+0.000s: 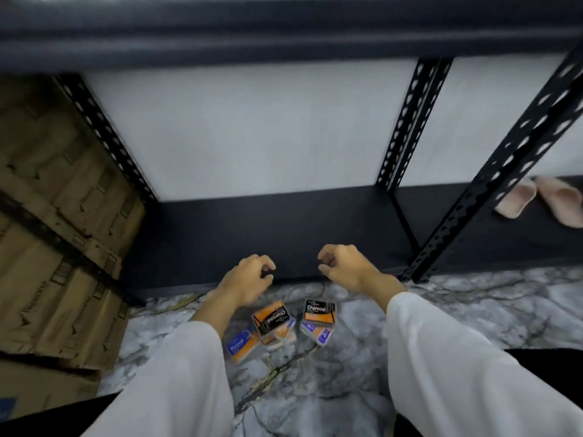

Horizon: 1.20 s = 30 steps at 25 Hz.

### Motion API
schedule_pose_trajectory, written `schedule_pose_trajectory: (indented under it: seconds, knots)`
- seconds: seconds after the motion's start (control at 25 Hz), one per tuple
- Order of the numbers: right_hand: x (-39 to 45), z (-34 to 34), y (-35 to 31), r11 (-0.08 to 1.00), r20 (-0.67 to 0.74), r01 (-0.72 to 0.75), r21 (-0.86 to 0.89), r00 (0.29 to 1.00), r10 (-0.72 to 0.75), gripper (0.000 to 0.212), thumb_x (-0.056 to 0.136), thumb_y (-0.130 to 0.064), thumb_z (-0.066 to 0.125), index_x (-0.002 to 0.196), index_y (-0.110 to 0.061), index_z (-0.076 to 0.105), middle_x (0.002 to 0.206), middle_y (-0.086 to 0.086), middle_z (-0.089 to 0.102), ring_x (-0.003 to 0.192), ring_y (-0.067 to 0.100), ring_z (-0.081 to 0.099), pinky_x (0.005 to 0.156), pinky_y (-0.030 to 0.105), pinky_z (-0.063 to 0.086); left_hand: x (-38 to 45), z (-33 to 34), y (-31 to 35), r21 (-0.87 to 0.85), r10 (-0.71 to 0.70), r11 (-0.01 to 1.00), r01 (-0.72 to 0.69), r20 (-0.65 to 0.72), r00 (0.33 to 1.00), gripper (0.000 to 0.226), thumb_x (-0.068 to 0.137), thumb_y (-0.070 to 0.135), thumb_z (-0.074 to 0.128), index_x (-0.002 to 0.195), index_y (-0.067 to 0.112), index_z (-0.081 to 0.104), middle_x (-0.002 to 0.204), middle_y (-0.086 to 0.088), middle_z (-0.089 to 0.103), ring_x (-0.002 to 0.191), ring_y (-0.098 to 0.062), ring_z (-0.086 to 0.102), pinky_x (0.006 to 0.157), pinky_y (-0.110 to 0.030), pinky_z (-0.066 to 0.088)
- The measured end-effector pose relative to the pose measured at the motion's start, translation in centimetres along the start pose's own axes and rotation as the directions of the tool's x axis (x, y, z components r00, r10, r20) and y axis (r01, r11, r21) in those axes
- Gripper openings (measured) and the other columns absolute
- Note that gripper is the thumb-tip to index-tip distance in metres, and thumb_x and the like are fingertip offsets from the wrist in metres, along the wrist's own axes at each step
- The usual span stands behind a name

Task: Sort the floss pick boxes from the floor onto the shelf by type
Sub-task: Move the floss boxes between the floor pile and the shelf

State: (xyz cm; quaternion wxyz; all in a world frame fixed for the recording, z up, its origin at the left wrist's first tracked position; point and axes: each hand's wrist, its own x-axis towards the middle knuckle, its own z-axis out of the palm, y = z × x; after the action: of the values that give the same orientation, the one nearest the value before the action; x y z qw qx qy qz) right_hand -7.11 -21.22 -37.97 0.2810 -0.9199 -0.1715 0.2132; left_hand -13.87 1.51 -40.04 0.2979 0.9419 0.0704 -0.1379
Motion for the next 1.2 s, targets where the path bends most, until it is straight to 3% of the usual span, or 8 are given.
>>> schedule_pose_trajectory:
  seconds: [0.12, 0.28, 0.52, 0.64, 0.88, 1.08, 1.2]
  knots:
    - [-2.8, -7.1, -5.1, 0.994, -0.016, 0.094, -0.061, 0.995, -0.096, 0.024, 0.089, -0.027, 0.059, 0.111, -0.018, 0.060, 0.106, 0.002, 0.065, 0.095, 0.020, 0.061, 0.090, 0.038, 0.051, -2.1, -7.5, 4.8, 0.031, 0.039, 0.999, -0.039, 0.014, 0.999, 0.008, 0.089, 0.029, 0.058, 0.097, 0.032, 0.058, 0.110, 0.003, 0.063, 0.097, -0.016, 0.061, 0.094, -0.039, 0.049]
    - [-6.2, -15.9, -12.0, 0.973, -0.166, 0.200, -0.114, 0.962, -0.217, 0.025, 0.089, -0.027, 0.056, 0.112, -0.019, 0.060, 0.109, 0.003, 0.062, 0.097, 0.020, 0.060, 0.091, 0.035, 0.050, -5.3, -17.8, 12.3, 0.136, 0.153, 0.981, -0.136, -0.121, 0.981, 0.020, 0.091, 0.030, 0.053, 0.110, 0.026, 0.060, 0.114, 0.002, 0.059, 0.102, -0.018, 0.058, 0.097, -0.039, 0.047]
    - [-8.6, -26.4, -21.0, 0.913, -0.392, 0.352, -0.207, 0.825, -0.407, 0.020, 0.089, -0.022, 0.057, 0.107, -0.015, 0.062, 0.102, 0.003, 0.069, 0.092, 0.021, 0.064, 0.086, 0.038, 0.053, -9.0, -30.5, 22.0, 0.177, 0.399, 0.917, -0.357, -0.370, 0.839, 0.017, 0.092, 0.022, 0.056, 0.107, 0.017, 0.062, 0.101, 0.005, 0.063, 0.098, -0.015, 0.061, 0.090, -0.030, 0.048]
    - [-7.2, -29.5, -23.4, 0.896, -0.421, 0.384, -0.223, 0.791, -0.444, 0.018, 0.089, -0.023, 0.056, 0.105, -0.017, 0.062, 0.101, 0.000, 0.067, 0.097, 0.019, 0.062, 0.089, 0.035, 0.051, -8.3, -34.1, 24.2, 0.215, 0.447, 0.895, -0.391, -0.414, 0.793, 0.017, 0.092, 0.023, 0.056, 0.107, 0.017, 0.061, 0.104, 0.003, 0.063, 0.097, -0.016, 0.060, 0.084, -0.025, 0.045]
    - [-0.1, -34.0, -22.8, 0.898, -0.470, 0.277, -0.343, 0.777, -0.419, 0.036, 0.090, -0.029, 0.055, 0.124, -0.017, 0.053, 0.125, 0.004, 0.056, 0.113, 0.022, 0.052, 0.099, 0.039, 0.044, -1.8, -37.9, 23.3, 0.336, 0.394, 0.903, -0.269, -0.393, 0.831, 0.029, 0.093, 0.033, 0.054, 0.120, 0.021, 0.055, 0.126, -0.003, 0.056, 0.110, -0.020, 0.054, 0.098, -0.037, 0.044]
    - [5.0, -36.1, -20.5, 0.900, -0.547, 0.145, -0.412, 0.751, -0.371, 0.057, 0.085, -0.041, 0.060, 0.135, -0.019, 0.043, 0.137, 0.005, 0.046, 0.123, 0.026, 0.043, 0.103, 0.041, 0.037, 2.8, -40.3, 21.1, 0.508, 0.359, 0.843, -0.174, -0.291, 0.887, 0.073, 0.080, 0.056, 0.065, 0.142, 0.032, 0.036, 0.148, 0.006, 0.034, 0.133, -0.021, 0.036, 0.107, -0.038, 0.030]
    - [6.9, -36.6, -19.0, 0.914, -0.562, 0.075, -0.398, 0.768, -0.307, 0.072, 0.080, -0.054, 0.061, 0.140, -0.024, 0.036, 0.144, 0.003, 0.042, 0.131, 0.028, 0.039, 0.108, 0.042, 0.032, 4.7, -41.6, 19.7, 0.579, 0.302, 0.806, -0.126, -0.218, 0.928, 0.084, 0.074, 0.056, 0.071, 0.144, 0.042, 0.028, 0.152, 0.013, 0.030, 0.139, -0.016, 0.030, 0.110, -0.038, 0.023]
